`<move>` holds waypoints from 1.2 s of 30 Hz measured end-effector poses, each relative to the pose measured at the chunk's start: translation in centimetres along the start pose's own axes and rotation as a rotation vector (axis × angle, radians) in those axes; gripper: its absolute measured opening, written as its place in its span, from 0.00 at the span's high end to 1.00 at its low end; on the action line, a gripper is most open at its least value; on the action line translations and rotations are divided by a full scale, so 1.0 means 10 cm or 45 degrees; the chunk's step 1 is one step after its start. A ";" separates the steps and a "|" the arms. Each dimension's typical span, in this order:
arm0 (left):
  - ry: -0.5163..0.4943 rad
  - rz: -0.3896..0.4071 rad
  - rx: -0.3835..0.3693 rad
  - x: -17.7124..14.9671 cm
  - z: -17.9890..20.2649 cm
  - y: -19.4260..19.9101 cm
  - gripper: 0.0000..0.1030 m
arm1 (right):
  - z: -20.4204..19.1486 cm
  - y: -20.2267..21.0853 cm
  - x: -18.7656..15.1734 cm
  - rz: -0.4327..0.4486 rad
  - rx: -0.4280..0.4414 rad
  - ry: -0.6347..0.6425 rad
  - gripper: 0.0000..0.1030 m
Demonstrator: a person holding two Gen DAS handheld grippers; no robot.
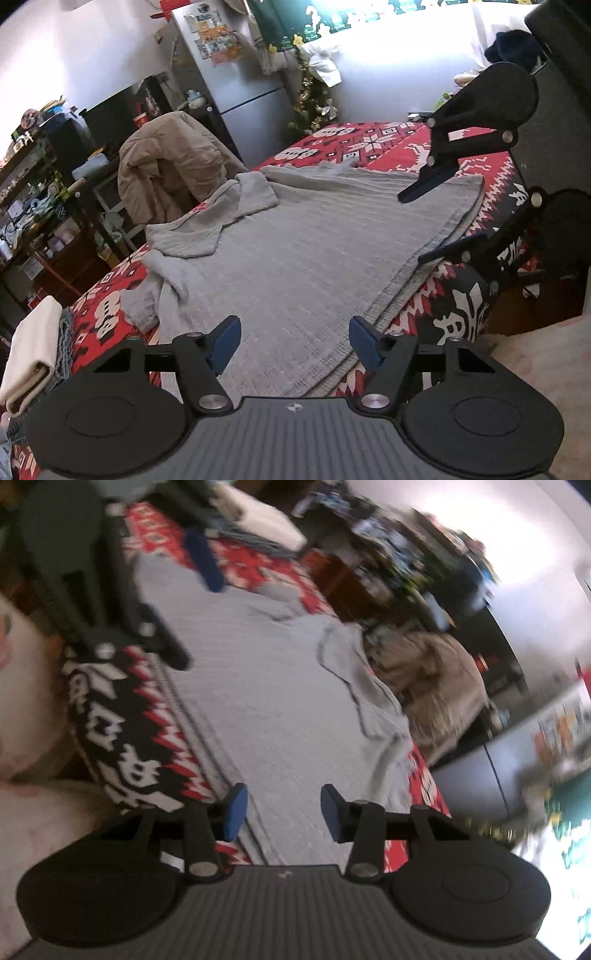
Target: Fold clothes
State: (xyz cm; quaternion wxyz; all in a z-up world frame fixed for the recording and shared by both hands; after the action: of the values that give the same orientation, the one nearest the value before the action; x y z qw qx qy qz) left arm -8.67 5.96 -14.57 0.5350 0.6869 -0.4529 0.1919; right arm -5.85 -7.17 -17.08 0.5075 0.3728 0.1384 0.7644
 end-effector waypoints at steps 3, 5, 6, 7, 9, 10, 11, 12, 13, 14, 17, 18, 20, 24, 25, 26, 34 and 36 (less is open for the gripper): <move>0.022 -0.006 -0.023 0.00 -0.01 -0.02 0.37 | -0.10 -0.02 0.03 0.014 0.007 0.109 0.54; 0.021 -0.015 -0.022 0.00 -0.01 -0.05 0.37 | -0.15 -0.03 0.05 0.017 0.015 0.170 0.54; 0.019 -0.017 -0.021 0.00 -0.01 -0.06 0.37 | -0.19 -0.05 0.04 0.019 0.013 0.217 0.54; 0.019 -0.017 -0.023 0.01 -0.01 -0.07 0.37 | -0.22 -0.06 0.04 0.021 0.010 0.264 0.54; 0.021 -0.016 -0.034 0.02 0.00 -0.09 0.37 | -0.27 -0.08 0.02 0.023 -0.014 0.360 0.54; 0.022 -0.016 -0.038 0.03 0.00 -0.09 0.37 | -0.29 -0.09 0.02 0.024 -0.030 0.403 0.54; 0.019 -0.014 -0.041 0.04 0.01 -0.10 0.37 | -0.31 -0.10 0.01 0.024 -0.047 0.445 0.54; 0.016 -0.013 -0.043 0.04 0.01 -0.10 0.37 | -0.33 -0.12 0.00 0.024 -0.062 0.487 0.54; 0.013 -0.011 -0.046 0.05 0.02 -0.11 0.37 | -0.33 -0.13 -0.01 0.027 -0.071 0.508 0.54; 0.007 -0.009 -0.052 0.05 0.04 -0.12 0.37 | -0.32 -0.15 -0.01 0.028 -0.076 0.509 0.54; -0.023 -0.003 -0.074 0.07 0.09 -0.14 0.37 | -0.30 -0.18 0.00 0.035 -0.081 0.493 0.54; -0.039 -0.002 -0.088 0.08 0.12 -0.15 0.37 | -0.29 -0.19 0.00 0.033 -0.079 0.481 0.62; -0.057 0.004 -0.118 0.09 0.16 -0.16 0.37 | -0.27 -0.23 0.01 0.014 -0.065 0.460 0.86; -0.120 0.015 -0.121 0.12 0.24 -0.18 0.43 | -0.23 -0.26 0.01 0.017 -0.035 0.397 0.96; -0.149 0.017 -0.111 0.12 0.27 -0.19 0.47 | -0.22 -0.25 0.01 0.022 -0.032 0.383 0.97; -0.177 0.019 -0.101 0.11 0.29 -0.20 0.56 | -0.21 -0.22 0.02 0.030 -0.030 0.364 0.98; -0.310 0.025 -0.120 0.07 0.41 -0.17 0.73 | -0.09 -0.03 0.04 0.061 -0.032 0.235 1.00; -0.337 0.023 -0.110 0.07 0.45 -0.17 0.73 | -0.10 -0.02 0.03 0.058 -0.026 0.241 1.00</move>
State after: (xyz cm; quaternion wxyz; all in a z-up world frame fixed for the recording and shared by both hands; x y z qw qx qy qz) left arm -7.88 1.65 -16.60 0.4979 0.6786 -0.5334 0.0848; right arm -6.48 -6.60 -17.75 0.4786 0.2966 0.1694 0.8089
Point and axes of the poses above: each gripper's, at about its wrist camera, not at the fingertips, and y roughly against the way its jaws point, z to its right, x to its top, the point moved 1 cm from there along -y, roughly the way its jaws point
